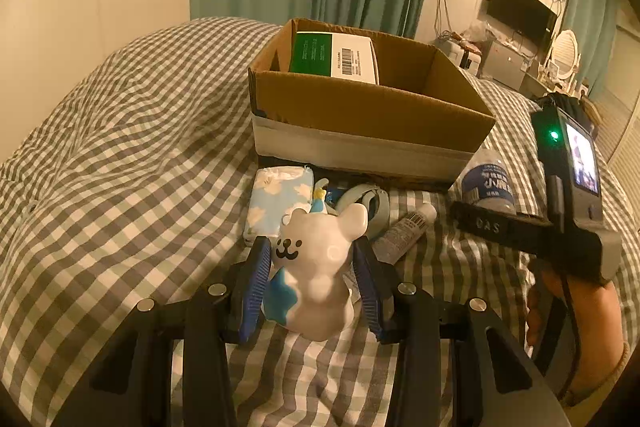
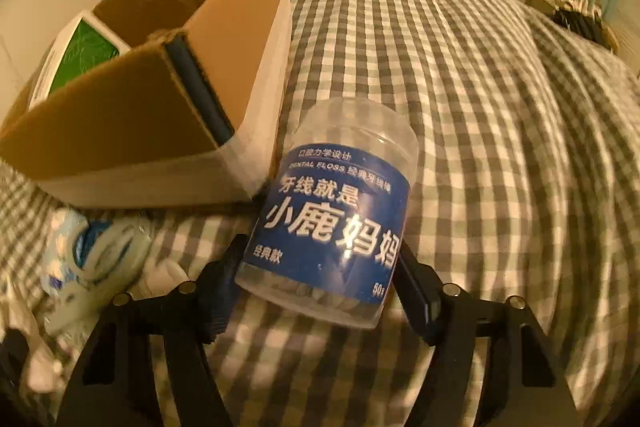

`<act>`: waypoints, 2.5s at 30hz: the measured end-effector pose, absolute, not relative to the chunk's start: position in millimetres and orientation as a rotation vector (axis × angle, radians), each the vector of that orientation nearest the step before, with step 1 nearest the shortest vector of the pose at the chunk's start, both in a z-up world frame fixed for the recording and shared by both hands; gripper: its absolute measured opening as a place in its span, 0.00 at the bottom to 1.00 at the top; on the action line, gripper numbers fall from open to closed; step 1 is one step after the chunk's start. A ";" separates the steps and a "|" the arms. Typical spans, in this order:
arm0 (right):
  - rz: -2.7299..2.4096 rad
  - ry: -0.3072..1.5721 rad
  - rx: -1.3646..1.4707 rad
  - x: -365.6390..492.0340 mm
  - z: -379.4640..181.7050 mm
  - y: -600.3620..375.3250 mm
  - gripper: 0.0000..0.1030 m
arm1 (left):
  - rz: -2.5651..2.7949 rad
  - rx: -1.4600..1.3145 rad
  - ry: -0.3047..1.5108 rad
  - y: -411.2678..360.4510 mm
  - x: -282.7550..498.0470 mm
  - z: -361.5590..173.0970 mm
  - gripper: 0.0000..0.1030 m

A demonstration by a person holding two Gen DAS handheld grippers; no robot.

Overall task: Organize objects
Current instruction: 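Grasp the clear blue-labelled jar with the right gripper while the left gripper holds the bear, then lower the bear and the jar into the cardboard box and open both grippers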

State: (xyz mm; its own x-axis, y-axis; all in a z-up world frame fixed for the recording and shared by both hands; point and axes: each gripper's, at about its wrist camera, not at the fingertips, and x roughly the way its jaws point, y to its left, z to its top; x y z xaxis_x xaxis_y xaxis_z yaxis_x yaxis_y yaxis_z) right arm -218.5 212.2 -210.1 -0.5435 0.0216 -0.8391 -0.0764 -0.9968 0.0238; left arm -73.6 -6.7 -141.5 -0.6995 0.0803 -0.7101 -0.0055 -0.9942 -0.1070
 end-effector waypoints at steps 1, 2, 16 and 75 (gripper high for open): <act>2.717 0.082 -1.481 -216.1 -210.1 212.2 0.66 | 2.850 -1.198 -0.152 -7.3 -73.5 -141.1 0.41; 2.722 0.082 -1.488 -213.2 -210.4 212.9 0.66 | 2.850 -1.196 -0.155 -7.9 -73.4 -140.7 0.41; 2.849 0.108 -1.414 -136.3 -172.3 230.7 0.61 | 2.815 -1.169 -0.173 -3.2 -61.1 -121.1 0.41; 3.175 -0.059 -1.074 -297.7 -47.9 202.1 0.60 | 2.742 -0.959 0.063 63.8 -290.2 -62.8 0.40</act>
